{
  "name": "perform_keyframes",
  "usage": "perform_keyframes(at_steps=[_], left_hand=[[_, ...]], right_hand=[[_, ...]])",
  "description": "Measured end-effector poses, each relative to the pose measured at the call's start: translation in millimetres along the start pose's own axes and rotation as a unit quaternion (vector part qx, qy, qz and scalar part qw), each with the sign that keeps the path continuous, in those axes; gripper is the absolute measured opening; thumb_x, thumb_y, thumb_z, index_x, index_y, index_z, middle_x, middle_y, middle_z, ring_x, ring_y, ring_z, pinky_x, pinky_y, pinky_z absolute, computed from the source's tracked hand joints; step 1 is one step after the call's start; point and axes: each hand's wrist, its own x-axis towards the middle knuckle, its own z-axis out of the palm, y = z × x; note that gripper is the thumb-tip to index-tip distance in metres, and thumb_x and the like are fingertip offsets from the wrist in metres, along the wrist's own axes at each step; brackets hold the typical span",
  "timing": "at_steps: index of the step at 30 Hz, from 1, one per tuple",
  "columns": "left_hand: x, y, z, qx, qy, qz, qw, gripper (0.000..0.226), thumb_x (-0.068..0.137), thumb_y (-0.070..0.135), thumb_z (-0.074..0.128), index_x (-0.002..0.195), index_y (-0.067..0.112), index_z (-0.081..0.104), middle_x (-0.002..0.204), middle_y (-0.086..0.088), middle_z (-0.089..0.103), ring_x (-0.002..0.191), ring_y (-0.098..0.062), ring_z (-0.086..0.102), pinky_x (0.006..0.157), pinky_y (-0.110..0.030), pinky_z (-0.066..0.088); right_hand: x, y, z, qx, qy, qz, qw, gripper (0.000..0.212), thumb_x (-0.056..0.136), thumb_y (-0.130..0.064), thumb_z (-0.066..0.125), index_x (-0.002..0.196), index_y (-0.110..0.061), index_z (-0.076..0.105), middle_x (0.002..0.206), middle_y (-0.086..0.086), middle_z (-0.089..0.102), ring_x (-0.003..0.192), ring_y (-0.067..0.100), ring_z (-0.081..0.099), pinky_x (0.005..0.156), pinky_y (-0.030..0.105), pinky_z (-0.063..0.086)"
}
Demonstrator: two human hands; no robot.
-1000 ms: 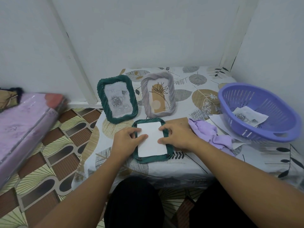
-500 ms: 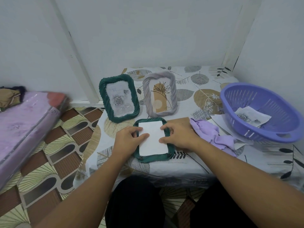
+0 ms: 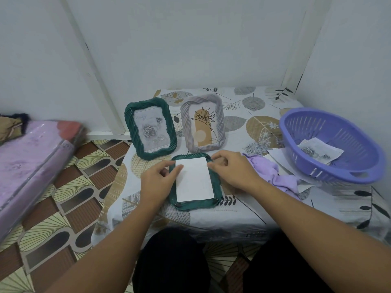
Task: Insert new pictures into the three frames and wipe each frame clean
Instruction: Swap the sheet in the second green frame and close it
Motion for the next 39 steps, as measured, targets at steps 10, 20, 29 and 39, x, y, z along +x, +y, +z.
perform_keyframes(at_steps=[10, 20, 29, 39], left_hand=[[-0.9, 3.6, 2.1, 0.086, 0.028, -0.028, 0.996, 0.017, 0.091, 0.028, 0.071, 0.1, 0.018, 0.081, 0.071, 0.009, 0.066, 0.073, -0.015, 0.062, 0.076, -0.033, 0.052], [-0.6, 4.9, 2.5, 0.094, 0.033, -0.038, 0.994, 0.018, 0.092, 0.028, 0.071, 0.101, 0.016, 0.08, 0.076, 0.006, 0.067, 0.076, -0.014, 0.062, 0.076, -0.028, 0.047], [-1.0, 6.3, 1.7, 0.104, 0.03, -0.044, 0.993, 0.019, 0.092, 0.027, 0.07, 0.103, 0.016, 0.08, 0.078, 0.005, 0.068, 0.078, -0.014, 0.062, 0.077, -0.027, 0.046], [-1.7, 9.2, 0.2, 0.098, 0.028, -0.062, 0.993, 0.021, 0.093, 0.032, 0.069, 0.103, 0.017, 0.079, 0.082, 0.004, 0.071, 0.08, -0.013, 0.063, 0.077, -0.027, 0.046]], right_hand=[[1.4, 6.3, -28.2, -0.201, -0.047, 0.127, 0.97, 0.046, 0.089, -0.045, 0.06, 0.12, -0.015, 0.045, 0.124, 0.016, 0.054, 0.111, 0.036, 0.055, 0.078, 0.037, 0.044], [4.8, 2.4, -28.5, -0.25, -0.08, 0.186, 0.947, 0.08, 0.083, -0.055, 0.07, 0.14, -0.013, 0.033, 0.14, 0.029, 0.041, 0.128, 0.043, 0.043, 0.098, 0.043, 0.041], [7.7, -3.9, -43.3, -0.061, -0.052, 0.223, 0.972, 0.087, 0.077, -0.031, 0.084, 0.14, -0.003, 0.031, 0.123, 0.014, 0.058, 0.111, 0.03, 0.059, 0.088, 0.041, 0.056], [7.2, -17.5, -42.0, 0.232, 0.048, 0.214, 0.948, 0.073, 0.074, -0.018, 0.087, 0.121, -0.016, 0.031, 0.105, 0.007, 0.065, 0.088, 0.026, 0.071, 0.062, 0.042, 0.063]])
